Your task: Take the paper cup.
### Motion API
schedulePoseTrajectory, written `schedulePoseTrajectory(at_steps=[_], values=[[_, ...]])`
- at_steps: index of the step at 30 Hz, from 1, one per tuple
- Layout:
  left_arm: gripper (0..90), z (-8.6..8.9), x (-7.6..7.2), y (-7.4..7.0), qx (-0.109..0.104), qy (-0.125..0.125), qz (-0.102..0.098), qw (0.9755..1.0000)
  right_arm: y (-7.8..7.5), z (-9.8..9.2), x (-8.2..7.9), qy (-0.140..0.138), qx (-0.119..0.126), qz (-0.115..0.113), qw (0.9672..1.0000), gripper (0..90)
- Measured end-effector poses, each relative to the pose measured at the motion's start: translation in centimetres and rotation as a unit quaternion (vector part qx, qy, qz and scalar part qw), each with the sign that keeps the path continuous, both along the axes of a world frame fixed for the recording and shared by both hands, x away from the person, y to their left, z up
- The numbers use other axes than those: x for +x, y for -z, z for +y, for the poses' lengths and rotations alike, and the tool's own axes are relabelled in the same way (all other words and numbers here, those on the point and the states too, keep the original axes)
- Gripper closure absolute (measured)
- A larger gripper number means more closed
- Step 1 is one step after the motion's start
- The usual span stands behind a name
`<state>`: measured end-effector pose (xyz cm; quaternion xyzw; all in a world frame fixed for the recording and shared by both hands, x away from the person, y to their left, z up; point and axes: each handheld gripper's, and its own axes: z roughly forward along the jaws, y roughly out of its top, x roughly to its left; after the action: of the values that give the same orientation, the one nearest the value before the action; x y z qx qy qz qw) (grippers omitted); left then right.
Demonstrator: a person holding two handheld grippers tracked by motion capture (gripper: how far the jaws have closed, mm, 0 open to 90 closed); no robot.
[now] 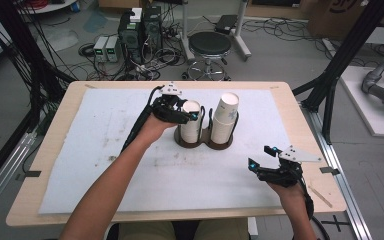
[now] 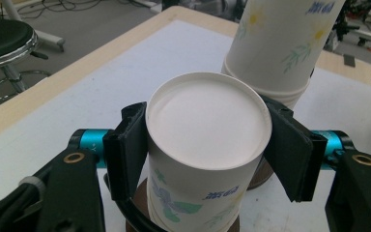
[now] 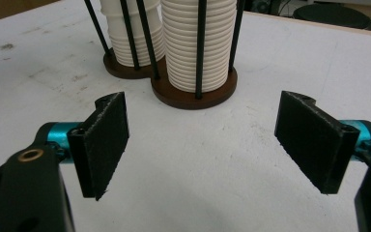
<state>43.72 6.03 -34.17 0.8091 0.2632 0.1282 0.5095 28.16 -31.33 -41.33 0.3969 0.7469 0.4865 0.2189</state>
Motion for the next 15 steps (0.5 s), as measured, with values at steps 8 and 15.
schedulePoseTrajectory(at_steps=[8, 15], values=[[36.7, 0.8, -0.6, -1.3, -0.031, -0.015, -0.019, 0.9992, 0.0, 0.1, 0.0, 0.000, 0.001, 0.000, 1.0000, 20.2], [37.0, 1.5, -1.0, -2.5, -0.061, -0.029, -0.028, 0.9973, -0.1, 0.1, -0.1, 0.000, 0.002, -0.001, 1.0000, 20.2]])
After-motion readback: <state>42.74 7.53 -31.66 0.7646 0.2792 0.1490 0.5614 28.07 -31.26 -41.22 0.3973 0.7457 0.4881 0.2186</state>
